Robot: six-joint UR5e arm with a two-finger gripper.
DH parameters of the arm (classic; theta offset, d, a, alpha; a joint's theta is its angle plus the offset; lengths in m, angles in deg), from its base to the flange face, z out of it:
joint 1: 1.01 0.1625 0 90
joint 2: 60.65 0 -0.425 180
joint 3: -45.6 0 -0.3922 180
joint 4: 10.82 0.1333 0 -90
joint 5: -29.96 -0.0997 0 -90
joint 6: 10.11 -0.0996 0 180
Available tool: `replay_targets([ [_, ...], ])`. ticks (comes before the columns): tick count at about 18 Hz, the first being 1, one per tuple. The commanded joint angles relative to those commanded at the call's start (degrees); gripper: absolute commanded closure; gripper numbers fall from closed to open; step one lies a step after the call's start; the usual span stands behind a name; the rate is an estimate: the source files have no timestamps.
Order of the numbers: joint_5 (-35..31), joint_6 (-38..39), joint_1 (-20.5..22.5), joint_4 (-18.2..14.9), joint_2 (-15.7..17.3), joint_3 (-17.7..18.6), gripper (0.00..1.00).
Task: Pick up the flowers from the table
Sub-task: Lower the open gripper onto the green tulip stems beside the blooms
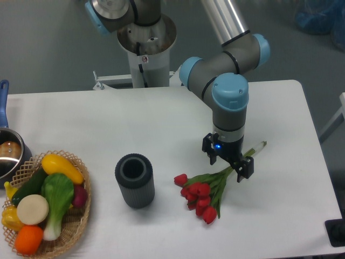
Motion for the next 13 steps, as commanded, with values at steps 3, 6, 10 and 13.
replay_targets([
  [3,0.26,0.09,0.0,0.0,-0.88,0.53,0.0],
  [6,0.61,0.09,-0.18,0.17,-1.67,0.27,0.0],
  [10,0.61,1.14,-0.26,0.18,-2.81,-0.87,0.0],
  [13,0.61,1.32,-0.53,0.18,-3.95,-2.19,0.0],
])
